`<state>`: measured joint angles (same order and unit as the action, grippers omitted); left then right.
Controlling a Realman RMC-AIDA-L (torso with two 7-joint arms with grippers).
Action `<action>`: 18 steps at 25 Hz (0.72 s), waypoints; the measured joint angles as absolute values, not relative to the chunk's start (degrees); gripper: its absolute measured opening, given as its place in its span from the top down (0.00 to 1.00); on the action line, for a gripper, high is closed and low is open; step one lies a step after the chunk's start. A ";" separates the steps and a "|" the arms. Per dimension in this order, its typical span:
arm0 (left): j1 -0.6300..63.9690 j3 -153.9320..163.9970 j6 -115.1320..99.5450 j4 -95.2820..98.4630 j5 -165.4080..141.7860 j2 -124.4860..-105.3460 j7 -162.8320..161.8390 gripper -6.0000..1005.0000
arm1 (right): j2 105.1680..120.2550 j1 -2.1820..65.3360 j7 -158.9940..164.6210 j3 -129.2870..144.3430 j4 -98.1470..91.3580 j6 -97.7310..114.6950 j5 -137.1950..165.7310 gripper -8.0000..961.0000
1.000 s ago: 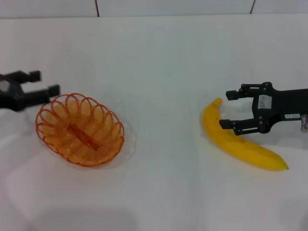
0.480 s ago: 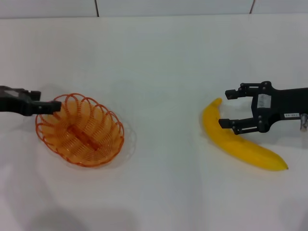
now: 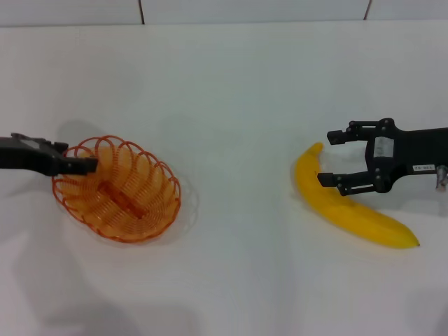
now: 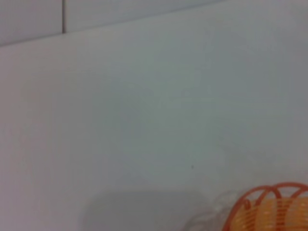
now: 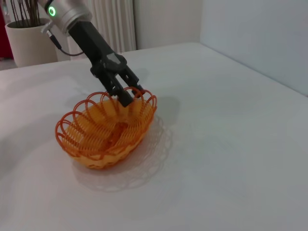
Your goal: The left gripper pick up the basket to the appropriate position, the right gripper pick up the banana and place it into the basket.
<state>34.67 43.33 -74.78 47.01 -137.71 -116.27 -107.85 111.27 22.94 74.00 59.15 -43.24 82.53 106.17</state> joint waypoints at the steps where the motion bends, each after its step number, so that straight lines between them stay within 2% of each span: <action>1: 34.87 43.34 -74.60 46.60 -138.04 -116.28 -107.85 0.30 | 111.27 22.94 74.00 59.15 -43.24 82.52 106.17 0.13; 18: 34.82 43.34 -73.23 45.96 -138.46 -116.45 -107.32 0.34 | 111.27 23.46 74.00 59.50 -42.63 80.97 106.17 0.13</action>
